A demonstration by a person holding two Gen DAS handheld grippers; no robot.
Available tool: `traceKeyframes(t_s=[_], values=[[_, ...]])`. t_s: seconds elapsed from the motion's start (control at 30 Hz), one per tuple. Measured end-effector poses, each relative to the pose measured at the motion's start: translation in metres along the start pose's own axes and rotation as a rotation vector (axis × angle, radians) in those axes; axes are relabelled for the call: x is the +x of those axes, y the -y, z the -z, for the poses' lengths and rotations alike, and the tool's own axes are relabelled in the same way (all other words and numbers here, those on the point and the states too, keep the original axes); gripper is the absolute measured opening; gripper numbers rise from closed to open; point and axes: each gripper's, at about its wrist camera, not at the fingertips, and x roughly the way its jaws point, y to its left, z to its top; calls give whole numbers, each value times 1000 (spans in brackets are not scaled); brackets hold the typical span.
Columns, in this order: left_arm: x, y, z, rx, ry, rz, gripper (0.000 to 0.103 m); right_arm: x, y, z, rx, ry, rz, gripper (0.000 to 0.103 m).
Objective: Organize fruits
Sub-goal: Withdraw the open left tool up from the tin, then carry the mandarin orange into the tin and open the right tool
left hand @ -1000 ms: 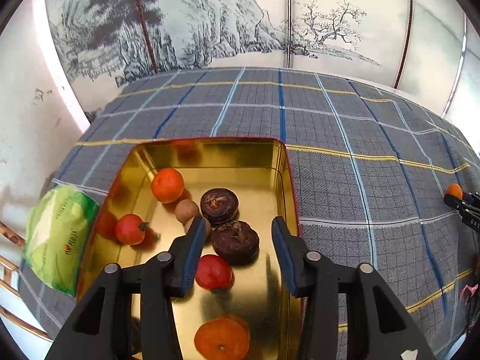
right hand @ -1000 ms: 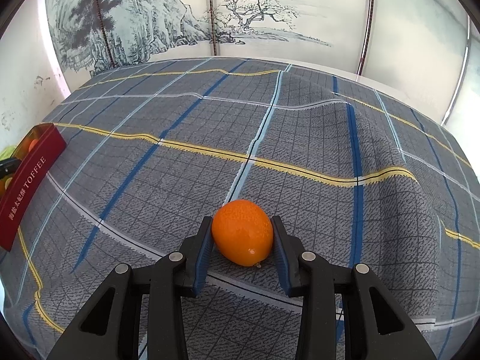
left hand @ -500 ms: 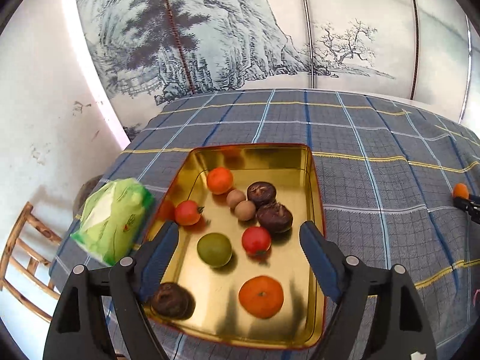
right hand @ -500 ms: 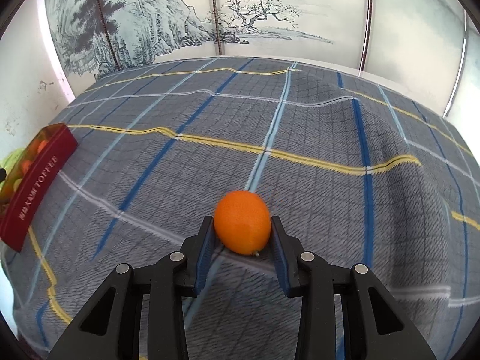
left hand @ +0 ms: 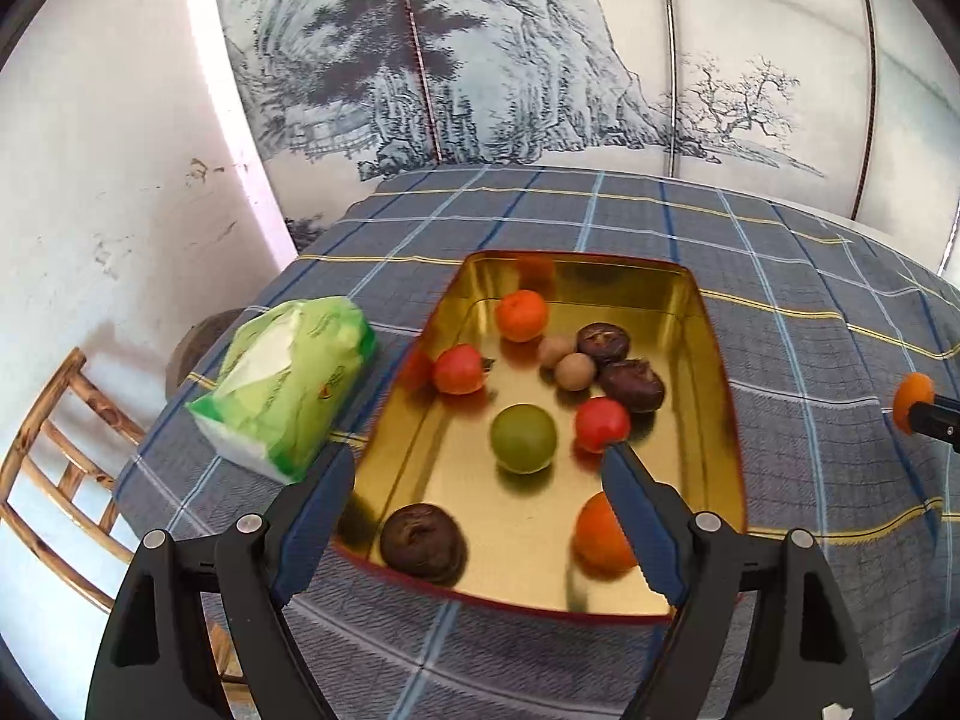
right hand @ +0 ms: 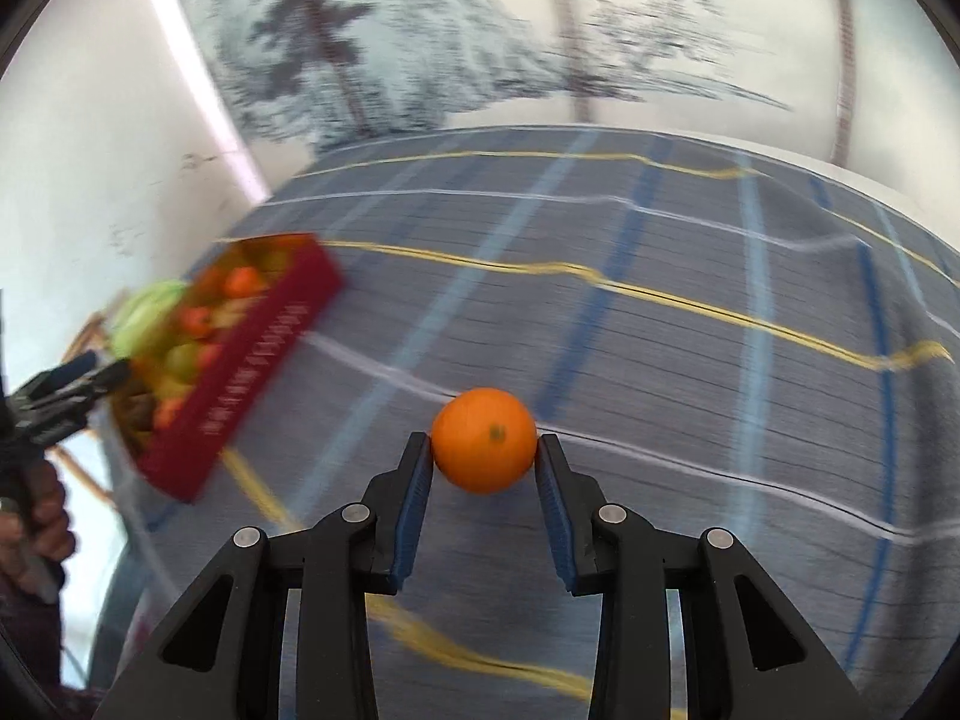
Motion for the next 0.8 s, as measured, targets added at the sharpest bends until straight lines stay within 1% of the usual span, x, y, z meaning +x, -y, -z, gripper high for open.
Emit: traceKeyframes(t_s=[0.13, 0.2, 0.27, 0.3, 0.37, 0.43, 0.5, 0.57, 0.63, 0.67, 0.7, 0.73, 0.77, 0.8], values=[[-4, -14, 5, -21, 29, -2, 84, 8, -51, -12, -49, -7, -115, 37], [-8, -24, 9, -48, 65, -7, 85, 15, -75, -19, -67, -17, -169, 37], [-15, -37, 14, -90, 116, -49, 89, 23, -94, -24, -81, -29, -206, 37], [-17, -43, 15, -101, 130, -56, 91, 29, -105, -29, -90, -36, -226, 37], [-21, -54, 18, -117, 153, -56, 91, 38, -123, -34, -103, -46, -255, 37], [-22, -62, 21, -110, 149, -45, 91, 51, -143, -42, -131, -59, -272, 37], [-22, -64, 24, -81, 141, -53, 91, 61, -153, -49, -153, -67, -268, 36], [-23, -64, 29, -44, 132, -65, 91, 57, -153, -51, -163, -46, -245, 36], [-26, -61, 34, -14, 143, -70, 92, 44, -143, -48, -191, -9, -196, 37], [-28, -60, 37, -2, 158, -71, 95, 38, -137, -44, -212, -6, -168, 37], [-30, -58, 38, 6, 166, -73, 99, 35, -128, -36, -247, -19, -106, 37], [-30, -56, 40, 11, 167, -71, 99, 35, -122, -30, -268, -29, -65, 37], [-29, -53, 40, 13, 165, -58, 99, 35, -114, -23, -279, -41, -44, 37], [-29, -49, 39, 12, 160, -43, 99, 36, -104, -17, -272, -63, -61, 37]])
